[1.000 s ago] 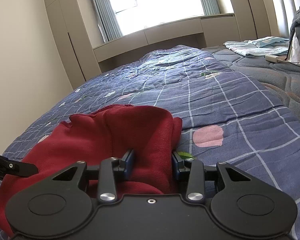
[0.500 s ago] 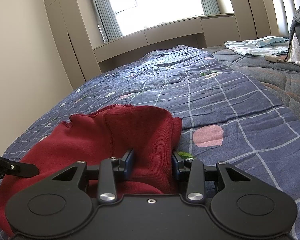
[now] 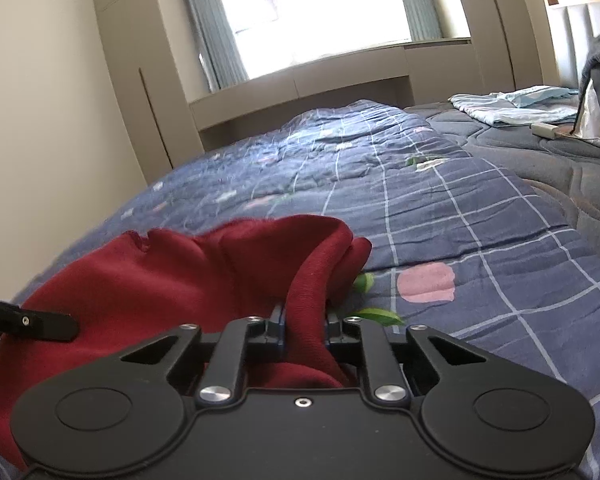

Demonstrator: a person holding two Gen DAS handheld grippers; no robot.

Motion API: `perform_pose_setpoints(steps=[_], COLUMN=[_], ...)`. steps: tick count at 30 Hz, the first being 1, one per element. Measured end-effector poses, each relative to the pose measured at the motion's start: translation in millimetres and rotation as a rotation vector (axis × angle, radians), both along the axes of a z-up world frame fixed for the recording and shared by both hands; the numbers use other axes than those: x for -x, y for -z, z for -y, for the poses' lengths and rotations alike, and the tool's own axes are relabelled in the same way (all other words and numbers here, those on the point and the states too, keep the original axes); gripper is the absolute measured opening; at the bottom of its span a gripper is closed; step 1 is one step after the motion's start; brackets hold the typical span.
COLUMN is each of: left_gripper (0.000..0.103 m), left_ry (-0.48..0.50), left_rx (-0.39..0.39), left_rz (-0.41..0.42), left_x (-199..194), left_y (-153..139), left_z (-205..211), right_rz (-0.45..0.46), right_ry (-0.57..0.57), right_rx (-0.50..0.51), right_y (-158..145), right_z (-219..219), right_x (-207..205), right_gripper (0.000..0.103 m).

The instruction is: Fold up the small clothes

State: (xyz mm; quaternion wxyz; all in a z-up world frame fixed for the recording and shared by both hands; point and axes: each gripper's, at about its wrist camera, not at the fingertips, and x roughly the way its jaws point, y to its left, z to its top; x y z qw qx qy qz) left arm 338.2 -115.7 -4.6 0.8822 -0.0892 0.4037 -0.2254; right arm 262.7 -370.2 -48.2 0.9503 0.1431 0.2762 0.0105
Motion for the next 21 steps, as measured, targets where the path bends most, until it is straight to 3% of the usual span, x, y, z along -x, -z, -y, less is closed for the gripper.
perform_pose_setpoints(steps=[4,9,21], left_gripper=[0.028,0.028,0.028], left_ry=[0.026,0.005,-0.174], left_rx=[0.016,-0.03,-0.089], left_rz=[0.032,0.094,0.178], left_x=[0.7,4.2,2.9], left_y=[-15.4,-33.7,-59.1], left_z=[-7.5,-28.0,-138.2], right_rz=[0.031,0.058,0.115], right_ry=[0.014,-0.054,-0.242], right_rx=[-0.026,-0.031,-0.023], right_y=[-10.1,-22.7,-37.5], right_z=[-8.7,-39.4,-163.7], right_x=[0.6,-11.1,-62.8], right_gripper=[0.014,0.014,0.014])
